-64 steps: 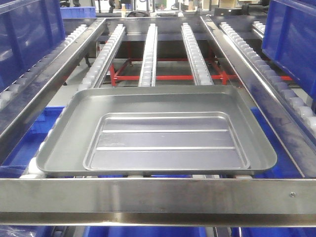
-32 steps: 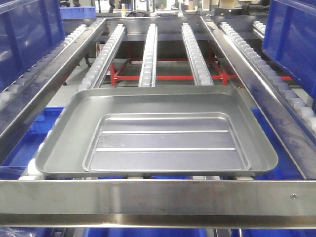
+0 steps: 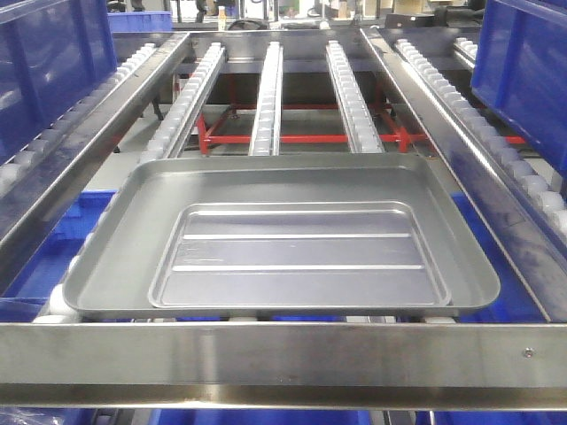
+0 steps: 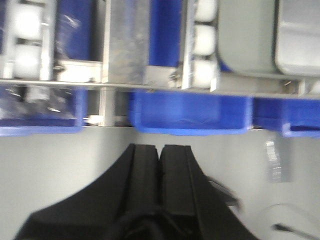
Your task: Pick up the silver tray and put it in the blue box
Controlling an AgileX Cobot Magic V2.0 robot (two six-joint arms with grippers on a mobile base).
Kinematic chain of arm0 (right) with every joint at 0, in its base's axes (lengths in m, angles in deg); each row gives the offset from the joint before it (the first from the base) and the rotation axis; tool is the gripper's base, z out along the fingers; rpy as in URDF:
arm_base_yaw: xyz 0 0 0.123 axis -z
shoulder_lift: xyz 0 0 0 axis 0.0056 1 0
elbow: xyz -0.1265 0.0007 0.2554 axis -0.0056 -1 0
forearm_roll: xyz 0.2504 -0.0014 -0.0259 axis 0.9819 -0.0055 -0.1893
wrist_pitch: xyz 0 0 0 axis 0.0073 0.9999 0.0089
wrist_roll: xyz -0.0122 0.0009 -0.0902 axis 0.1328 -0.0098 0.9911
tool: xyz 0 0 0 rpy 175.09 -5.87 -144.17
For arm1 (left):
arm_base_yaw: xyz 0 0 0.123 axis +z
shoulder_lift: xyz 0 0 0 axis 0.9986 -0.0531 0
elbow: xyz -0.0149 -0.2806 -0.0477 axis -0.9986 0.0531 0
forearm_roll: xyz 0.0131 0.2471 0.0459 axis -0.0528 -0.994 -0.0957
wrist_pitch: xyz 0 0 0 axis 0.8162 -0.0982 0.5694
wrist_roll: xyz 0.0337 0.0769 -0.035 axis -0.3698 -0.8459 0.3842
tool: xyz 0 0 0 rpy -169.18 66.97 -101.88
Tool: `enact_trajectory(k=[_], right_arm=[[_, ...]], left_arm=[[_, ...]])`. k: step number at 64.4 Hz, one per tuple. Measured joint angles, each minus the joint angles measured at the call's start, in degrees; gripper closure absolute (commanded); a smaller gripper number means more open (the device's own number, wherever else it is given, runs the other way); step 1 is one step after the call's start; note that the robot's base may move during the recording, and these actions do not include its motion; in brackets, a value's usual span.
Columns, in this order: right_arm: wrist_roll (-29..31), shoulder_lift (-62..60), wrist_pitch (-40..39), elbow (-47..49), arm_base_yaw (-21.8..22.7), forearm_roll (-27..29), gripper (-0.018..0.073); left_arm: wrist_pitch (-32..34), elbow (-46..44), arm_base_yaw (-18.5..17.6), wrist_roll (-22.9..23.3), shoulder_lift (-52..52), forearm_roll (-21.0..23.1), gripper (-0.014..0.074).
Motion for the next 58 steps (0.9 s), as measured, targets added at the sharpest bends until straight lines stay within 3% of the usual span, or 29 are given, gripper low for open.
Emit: enact_trajectory(k=[6,12,17,26,39,50,58], right_arm=[[0.0,3.8,1.0,0.7,-0.6,2.8,0.0500],[0.0,9.3,0.7,2.5,-2.2,3.2,0.0489],[-0.1,14.2,-0.8,4.9,-3.9,2.9,0.0487],[-2.3,24.8,-4.9,11.3,-7.7,1.2,0.0487],[-10.4,40.2,-7.4,21.3,-14.7,-4.1,0.0487],[-18.8,50.4,-4.9,29.0,-19.9,-9.8,0.0487],[-21.1,56.1,-3.7,33.4,-22.5,-11.0,0.0487]], left_arm=[[1.9,-1.5,-2.2,-1.1,-2.0,4.0,0.0691],[4.3,-3.3,-6.0,-0.1,-4.4,4.1,0.0691],[5.1,-5.0,-9.1,4.9,-7.4,0.7,0.0691],[8.1,-9.8,-15.3,16.6,-15.2,-9.1,0.0691],[10.7,-18.6,-22.5,25.8,-27.4,-16.0,0.0691],[10.7,-25.5,-23.5,27.7,-37.2,-16.4,0.0691],[10.7,-29.5,-23.5,29.4,-43.1,-16.5,0.0691]])
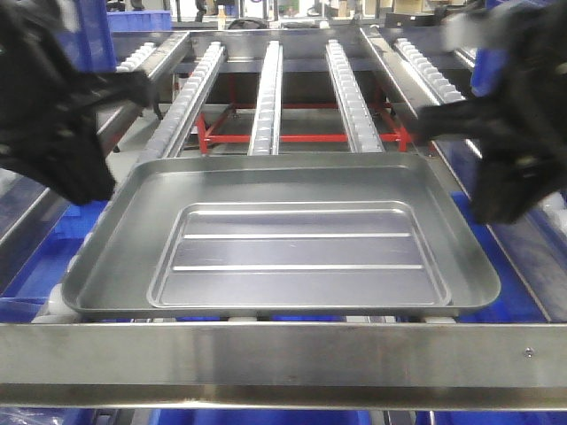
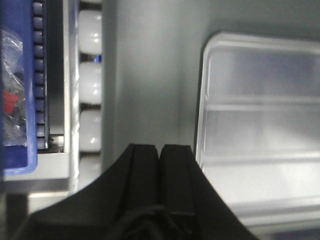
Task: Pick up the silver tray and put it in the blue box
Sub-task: 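Lower both open grippers onto the tray's side rims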
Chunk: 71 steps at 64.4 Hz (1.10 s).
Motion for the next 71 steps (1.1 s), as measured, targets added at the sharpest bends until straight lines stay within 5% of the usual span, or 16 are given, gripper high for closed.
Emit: enact_trajectory(k=[28,40,47,58,71], right_arm=[[-0.6,7.1,1.4,4.8,-1.6,0.0,0.0487],[-0.7,7.7,0.8,4.8,-1.6,0.0,0.0479],[-0.8,7.7,0.4,4.8,-1.6,0.1,0.0392],[-0.8,7.7,0.4,4.8,-1.6,0.1,0.0165],[-0.8,7.8,-0.2,4.8,-1.6,0.1,0.0158]], left_arm=[[0.9,-4.8,-6.8,4.9,-8.8,-2.3,0.0691],[0.9,-4.8,-7.2,5.0,-8.8,-5.3,0.0685],[0.9,-4.8,-7.2,5.1,-8.8,-6.5,0.0631],[0.9,-4.8,-7.2,5.1,-9.1,-6.8,0.0419],[0.4,-4.8,-7.2,6.4,-9.2,-6.7,0.0419]])
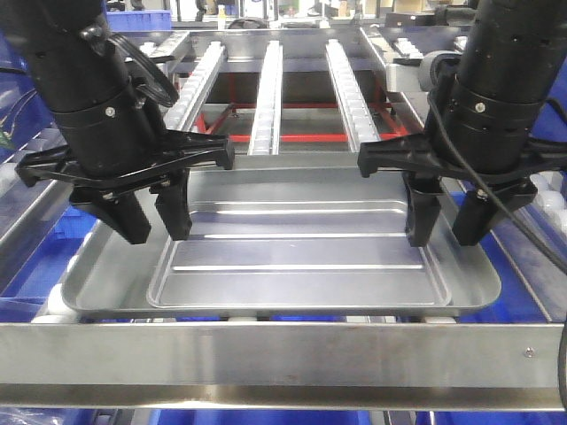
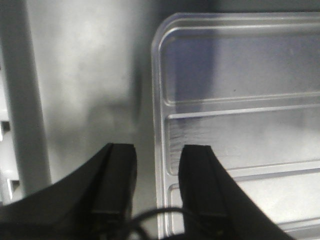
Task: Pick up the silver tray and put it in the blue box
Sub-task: 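Lower both open grippers onto the tray's side rims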
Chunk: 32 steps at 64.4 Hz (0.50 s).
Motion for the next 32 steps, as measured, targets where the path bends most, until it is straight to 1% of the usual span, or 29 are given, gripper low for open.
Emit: enact_trajectory(k=[32], right_arm=[[-0.1,2.5,-1.5,0.0,0.0,0.3,0.0158]], left_arm=[[-0.5,-0.2,0.0,0.4,-2.8,0.1,0.0419]])
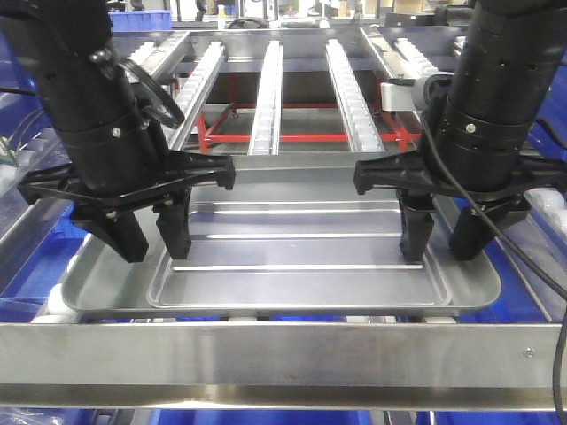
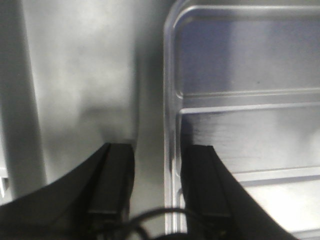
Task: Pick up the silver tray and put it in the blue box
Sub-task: 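Lower both open grippers onto the tray's side rims, then close both grippers on the tray rims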
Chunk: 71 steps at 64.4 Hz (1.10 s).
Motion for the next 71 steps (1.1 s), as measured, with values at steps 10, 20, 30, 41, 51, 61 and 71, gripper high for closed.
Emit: enact_trajectory(k=[10,20,30,41,51,61,71], right_arm=[[0.0,0.1,-0.2,0.0,0.0,0.1,0.0158],[-0.1,0.6,-0.5,0.0,0.0,0.1,0.0158],[-0.1,0.6,-0.5,0.0,0.0,0.1,0.0158],[-0.1,0.8,-0.8,0.0,0.0,0.1,0.0158],[-0.1,0.9,-0.9,0.1,0.0,0.1,0.0158],[-0.1,0.9,-0.9,0.1,0.0,0.1,0.0178],[-0.1,0.9,-1.1,0.1,0.0,0.2,0.0317]], left_arm=[[0.0,-0.1,0.0,0.0,-1.0,0.0,0.0419],[0.0,-0.3,0.0,0.0,-0.9,0.0,0.0419],[0.0,-0.3,0.0,0.0,-0.9,0.0,0.0419],[-0.1,-0.3,0.0,0.0,-0.9,0.0,0.0419],[-0.1,-0.3,0.0,0.0,-0.9,0.0,0.0419],[-0.2,-0.3,0.0,0.0,-0.9,0.0,0.0423],[-0.1,-0.3,0.0,0.0,-0.9,0.1,0.0531]])
